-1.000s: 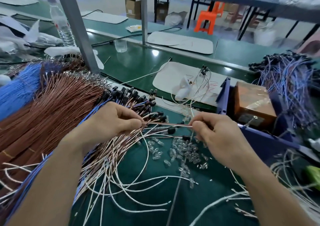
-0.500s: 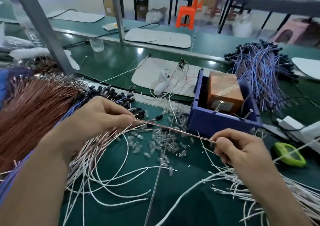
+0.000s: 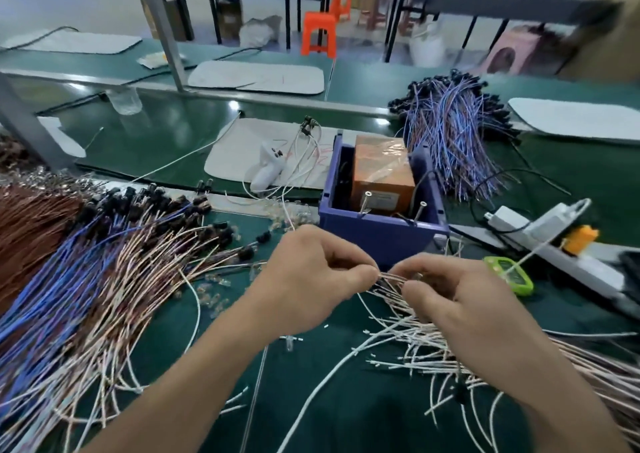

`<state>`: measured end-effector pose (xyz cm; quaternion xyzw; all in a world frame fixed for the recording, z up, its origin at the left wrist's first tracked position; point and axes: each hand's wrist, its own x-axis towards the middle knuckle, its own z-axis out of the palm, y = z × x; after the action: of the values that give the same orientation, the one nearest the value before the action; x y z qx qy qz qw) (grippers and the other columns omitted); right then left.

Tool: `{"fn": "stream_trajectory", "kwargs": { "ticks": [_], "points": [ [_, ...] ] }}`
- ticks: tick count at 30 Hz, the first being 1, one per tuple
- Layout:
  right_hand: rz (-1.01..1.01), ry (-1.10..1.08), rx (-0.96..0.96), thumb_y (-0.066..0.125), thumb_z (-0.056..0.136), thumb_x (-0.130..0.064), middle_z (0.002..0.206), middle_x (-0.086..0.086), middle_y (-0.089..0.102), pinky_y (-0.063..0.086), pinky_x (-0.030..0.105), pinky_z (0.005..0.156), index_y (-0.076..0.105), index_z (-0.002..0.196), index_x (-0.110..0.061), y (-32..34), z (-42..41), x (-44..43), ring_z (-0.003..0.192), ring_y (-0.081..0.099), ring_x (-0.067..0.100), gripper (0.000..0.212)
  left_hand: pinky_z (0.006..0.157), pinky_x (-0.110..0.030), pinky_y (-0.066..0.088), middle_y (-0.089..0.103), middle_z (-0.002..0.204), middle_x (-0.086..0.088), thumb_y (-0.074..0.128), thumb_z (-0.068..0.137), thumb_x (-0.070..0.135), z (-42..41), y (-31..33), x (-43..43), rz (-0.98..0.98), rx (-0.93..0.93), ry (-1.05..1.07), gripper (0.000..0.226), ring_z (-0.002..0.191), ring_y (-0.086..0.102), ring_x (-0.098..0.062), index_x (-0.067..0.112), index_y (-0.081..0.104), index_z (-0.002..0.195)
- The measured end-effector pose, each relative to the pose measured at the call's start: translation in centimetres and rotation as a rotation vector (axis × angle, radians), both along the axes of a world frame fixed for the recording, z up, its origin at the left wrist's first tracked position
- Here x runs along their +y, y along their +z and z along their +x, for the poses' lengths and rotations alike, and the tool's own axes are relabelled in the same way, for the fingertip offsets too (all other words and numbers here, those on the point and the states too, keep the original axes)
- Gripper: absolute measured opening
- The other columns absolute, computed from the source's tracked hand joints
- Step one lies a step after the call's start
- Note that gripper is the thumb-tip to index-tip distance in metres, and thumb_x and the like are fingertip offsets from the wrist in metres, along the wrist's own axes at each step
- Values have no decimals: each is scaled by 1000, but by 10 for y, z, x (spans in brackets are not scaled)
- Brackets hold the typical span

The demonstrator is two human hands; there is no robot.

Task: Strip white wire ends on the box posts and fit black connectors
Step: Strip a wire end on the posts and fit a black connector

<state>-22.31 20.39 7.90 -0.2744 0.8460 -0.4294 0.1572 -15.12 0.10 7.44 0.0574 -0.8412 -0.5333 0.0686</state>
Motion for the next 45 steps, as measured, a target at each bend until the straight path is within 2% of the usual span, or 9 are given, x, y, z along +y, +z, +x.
{"fn": "stream_trajectory", "kwargs": {
  "ticks": [5, 8, 12, 20, 27, 33, 36, 39, 45],
  "points": [
    [-62, -88, 143, 68, 93, -23, 57, -11, 62, 37, 16, 48, 74, 85, -38, -4, -1, -6, 50, 49, 4, 17, 51, -11, 38, 68, 58, 15, 78, 86, 22, -10, -11, 10, 30, 15, -16, 14, 49, 50, 5, 34, 83, 83],
    [-92, -205, 157, 69, 92, -22, 50, -8, 56, 33, 19, 45, 71, 82, -36, -10, -8, 3, 44, 41, 5, 17, 50, -21, 41, 70, 59, 5, 78, 88, 18, -13, -15, -3, 65, -24, 60, 23, 51, 53, -5, 40, 82, 82],
    [-179, -250, 25, 68, 93, -19, 55, 9, 58, 37, 33, 52, 69, 81, -30, -18, -15, 14, 51, 41, 15, 16, 45, -13, 35, 72, 62, -3, 77, 89, 13, -7, -21, -32, 150, -93, 132, 23, 44, 47, -4, 33, 84, 82],
    [-216, -296, -37, 67, 95, -19, 58, 11, 59, 38, 23, 48, 69, 79, -28, -36, -19, 23, 49, 44, 11, 19, 46, -21, 36, 74, 69, -12, 76, 88, 10, 29, -43, -76, 192, -237, 279, 23, 52, 51, -13, 31, 84, 85],
    [-243, -313, -65, 66, 95, -15, 52, -3, 57, 41, 28, 51, 70, 78, -28, -42, -24, 18, 51, 45, 11, 22, 47, -17, 52, 76, 80, -21, 71, 79, 7, 34, -51, -78, 533, -178, 385, 12, 58, 70, -15, 7, 81, 85],
    [-209, -283, -35, 64, 97, -14, 59, -2, 64, 47, 40, 59, 72, 84, -33, -42, -24, 16, 55, 53, 15, 25, 50, -13, 53, 73, 74, -5, 83, 67, 12, 30, -56, -75, 1172, -20, 407, 12, 55, 67, -6, 14, 83, 78],
    [-182, -279, -37, 65, 97, -16, 60, 1, 66, 47, 44, 58, 73, 86, -31, -43, -24, 15, 55, 52, 19, 21, 48, -11, 50, 72, 76, 1, 107, 33, 17, 31, -56, -75, 1349, 41, 335, 55, 57, 65, 0, 17, 83, 82],
    [-173, -291, -47, 65, 97, -14, 59, 1, 65, 48, 44, 57, 73, 84, -32, -43, -24, 18, 54, 52, 15, 23, 43, -13, 49, 71, 72, 2, 107, 23, 16, 34, -50, -82, 1327, 42, 349, 60, 50, 62, 0, 19, 82, 78],
    [-325, -295, -168, 63, 96, -2, 58, 6, 62, 45, 42, 67, 75, 81, -23, -36, -26, 21, 58, 52, 18, 29, 39, -12, 39, 65, 64, 0, 67, 68, 7, 34, -45, -84, 1176, 11, 571, 20, 41, 49, -2, 21, 81, 66]
  ]
}}
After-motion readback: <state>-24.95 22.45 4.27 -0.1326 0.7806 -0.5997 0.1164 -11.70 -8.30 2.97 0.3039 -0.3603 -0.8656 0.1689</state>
